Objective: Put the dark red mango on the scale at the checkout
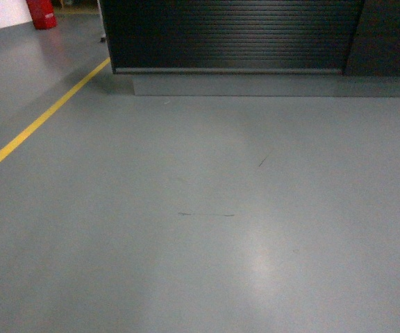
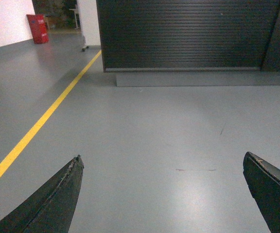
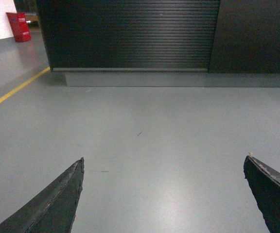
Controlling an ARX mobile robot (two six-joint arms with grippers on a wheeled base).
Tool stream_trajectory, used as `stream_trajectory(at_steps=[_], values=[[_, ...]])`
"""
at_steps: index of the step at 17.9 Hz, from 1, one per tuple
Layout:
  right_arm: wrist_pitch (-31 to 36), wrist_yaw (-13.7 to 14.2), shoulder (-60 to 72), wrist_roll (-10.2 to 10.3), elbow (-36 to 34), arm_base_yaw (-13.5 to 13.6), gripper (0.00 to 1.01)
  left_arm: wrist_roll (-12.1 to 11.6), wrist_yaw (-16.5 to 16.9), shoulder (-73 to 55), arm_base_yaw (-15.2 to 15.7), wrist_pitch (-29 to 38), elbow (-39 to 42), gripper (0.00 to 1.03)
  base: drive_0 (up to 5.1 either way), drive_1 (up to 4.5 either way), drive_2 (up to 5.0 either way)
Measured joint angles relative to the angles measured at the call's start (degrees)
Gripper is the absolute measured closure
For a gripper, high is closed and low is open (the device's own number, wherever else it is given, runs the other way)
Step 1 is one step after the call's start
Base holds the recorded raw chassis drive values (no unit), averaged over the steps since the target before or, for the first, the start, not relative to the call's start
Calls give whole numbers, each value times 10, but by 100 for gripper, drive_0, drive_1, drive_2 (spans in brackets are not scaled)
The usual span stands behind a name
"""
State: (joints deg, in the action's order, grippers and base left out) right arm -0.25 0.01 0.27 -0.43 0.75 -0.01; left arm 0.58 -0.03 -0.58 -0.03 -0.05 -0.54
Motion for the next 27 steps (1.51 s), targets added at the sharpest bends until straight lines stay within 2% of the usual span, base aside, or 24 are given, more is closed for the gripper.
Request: stream_trajectory(at_steps=[6, 27], values=[[0, 0, 0, 0, 0, 0, 3, 0, 0, 0, 0, 0, 0, 5, 0, 0, 0], [0, 0, 0, 0, 0, 0, 3, 0, 0, 0, 0, 0, 0, 5, 1, 433, -430]])
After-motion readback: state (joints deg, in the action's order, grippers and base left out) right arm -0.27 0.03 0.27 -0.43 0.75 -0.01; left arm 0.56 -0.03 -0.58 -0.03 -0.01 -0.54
